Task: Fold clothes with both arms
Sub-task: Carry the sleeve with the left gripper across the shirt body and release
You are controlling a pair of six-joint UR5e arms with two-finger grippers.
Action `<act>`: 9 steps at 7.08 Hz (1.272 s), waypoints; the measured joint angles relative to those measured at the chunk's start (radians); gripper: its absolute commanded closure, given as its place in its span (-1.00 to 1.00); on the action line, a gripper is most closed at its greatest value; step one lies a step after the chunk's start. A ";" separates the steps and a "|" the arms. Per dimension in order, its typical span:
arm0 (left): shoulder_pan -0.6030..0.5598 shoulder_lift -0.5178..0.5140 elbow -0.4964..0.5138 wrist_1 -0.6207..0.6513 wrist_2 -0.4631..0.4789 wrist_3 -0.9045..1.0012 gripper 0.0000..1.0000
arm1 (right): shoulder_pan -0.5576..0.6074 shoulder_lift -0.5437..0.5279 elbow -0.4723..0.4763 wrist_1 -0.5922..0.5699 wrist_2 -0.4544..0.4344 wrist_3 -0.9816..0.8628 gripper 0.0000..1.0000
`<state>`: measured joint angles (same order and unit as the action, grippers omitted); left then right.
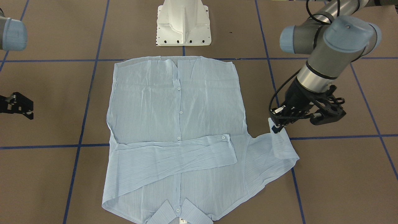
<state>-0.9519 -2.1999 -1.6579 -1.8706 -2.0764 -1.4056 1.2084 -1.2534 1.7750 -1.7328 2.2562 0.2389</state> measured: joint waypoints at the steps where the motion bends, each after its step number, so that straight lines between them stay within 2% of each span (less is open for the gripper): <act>1: 0.013 -0.103 0.027 -0.002 -0.009 -0.169 1.00 | 0.027 -0.062 -0.002 0.059 0.030 -0.033 -1.00; 3: 0.025 -0.273 0.148 -0.044 -0.007 -0.448 1.00 | 0.047 -0.124 -0.013 0.139 0.050 -0.050 -1.00; 5: 0.066 -0.312 0.257 -0.158 0.044 -0.583 1.00 | 0.049 -0.135 -0.016 0.153 0.051 -0.052 -1.00; 7: 0.178 -0.319 0.295 -0.198 0.198 -0.629 1.00 | 0.049 -0.138 -0.017 0.156 0.051 -0.052 -1.00; 9: 0.315 -0.379 0.413 -0.280 0.320 -0.644 1.00 | 0.049 -0.143 -0.022 0.156 0.051 -0.052 -1.00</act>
<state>-0.6364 -2.5794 -1.2452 -2.1509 -1.7565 -2.0492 1.2578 -1.3969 1.7534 -1.5770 2.3074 0.1872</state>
